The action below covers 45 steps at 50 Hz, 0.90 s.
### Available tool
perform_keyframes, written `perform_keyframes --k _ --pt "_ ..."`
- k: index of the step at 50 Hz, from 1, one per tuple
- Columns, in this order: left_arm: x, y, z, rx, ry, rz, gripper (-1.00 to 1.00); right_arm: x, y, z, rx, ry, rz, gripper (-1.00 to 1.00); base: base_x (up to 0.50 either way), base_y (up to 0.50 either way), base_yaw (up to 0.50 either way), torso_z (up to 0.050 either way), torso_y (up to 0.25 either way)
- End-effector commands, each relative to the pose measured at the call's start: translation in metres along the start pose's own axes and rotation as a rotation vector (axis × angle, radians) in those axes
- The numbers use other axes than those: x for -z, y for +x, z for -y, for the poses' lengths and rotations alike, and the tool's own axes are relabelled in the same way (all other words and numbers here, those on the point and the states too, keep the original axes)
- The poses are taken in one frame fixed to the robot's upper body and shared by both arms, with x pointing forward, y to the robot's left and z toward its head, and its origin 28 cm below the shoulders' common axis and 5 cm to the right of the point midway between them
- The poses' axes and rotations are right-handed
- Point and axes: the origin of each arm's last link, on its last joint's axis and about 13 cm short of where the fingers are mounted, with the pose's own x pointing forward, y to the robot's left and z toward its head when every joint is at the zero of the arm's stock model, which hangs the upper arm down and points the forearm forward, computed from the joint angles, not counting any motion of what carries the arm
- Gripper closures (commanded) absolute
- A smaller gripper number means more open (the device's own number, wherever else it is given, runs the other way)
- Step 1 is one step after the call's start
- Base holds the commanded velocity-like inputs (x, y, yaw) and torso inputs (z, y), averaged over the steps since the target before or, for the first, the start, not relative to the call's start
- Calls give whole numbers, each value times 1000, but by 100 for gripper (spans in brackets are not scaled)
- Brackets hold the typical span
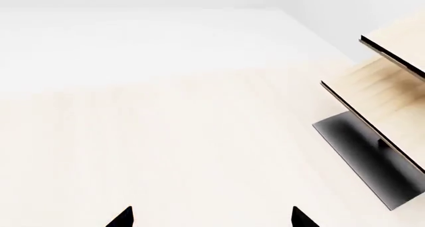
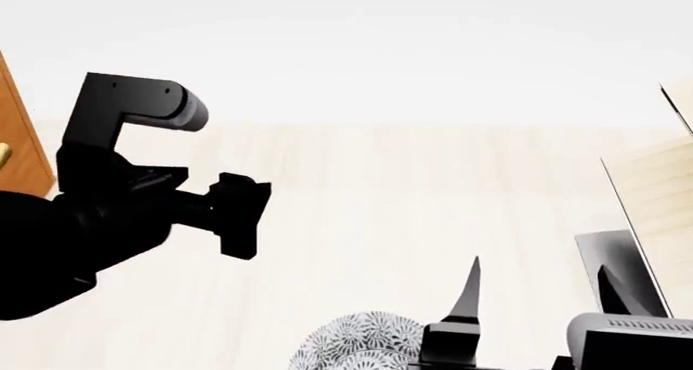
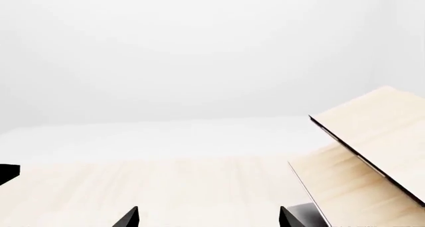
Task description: Close the top drawer of the cabinet and put the bowl on top of it.
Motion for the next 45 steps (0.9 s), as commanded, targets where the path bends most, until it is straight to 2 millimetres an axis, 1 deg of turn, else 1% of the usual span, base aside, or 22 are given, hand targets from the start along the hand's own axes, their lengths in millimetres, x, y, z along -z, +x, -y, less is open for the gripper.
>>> perform_keyframes --k 1,3,8,16,18,22,23,27,31,36,45 --pt "8 15 1 92 -31 -77 -100 3 1 0 1 -2 -7 -100 0 0 0 0 0" --pt "10 17 3 97 -27 -81 -100 7 1 0 -3 -1 -13 -100 0 0 0 0 0" --pt "14 24 5 102 -20 -96 -100 6 1 -1 -6 -2 -15 -100 0 0 0 0 0" --pt "22 31 8 131 -24 -115 -100 12 3 1 1 1 -27 -100 0 0 0 0 0" --pt "27 34 8 132 -13 -125 -100 12 3 1 0 3 -28 -100 0 0 0 0 0" --pt "31 38 8 126 -14 -135 -100 13 4 0 0 -3 -31 -100 0 0 0 0 0" --pt "36 40 8 115 6 -145 -100 13 4 0 -2 -2 -31 -100 0 0 0 0 0" --pt "43 43 10 118 24 -161 -100 14 4 0 -3 -1 -33 -100 0 0 0 0 0" --pt "45 46 9 116 21 -169 -100 15 4 0 -3 -1 -35 -100 0 0 0 0 0" --pt "55 53 5 93 19 -191 -100 19 3 1 -2 3 -39 -100 0 0 0 0 0" --pt "65 59 4 91 25 -218 -100 18 3 1 0 7 -37 -100 0 0 0 0 0"
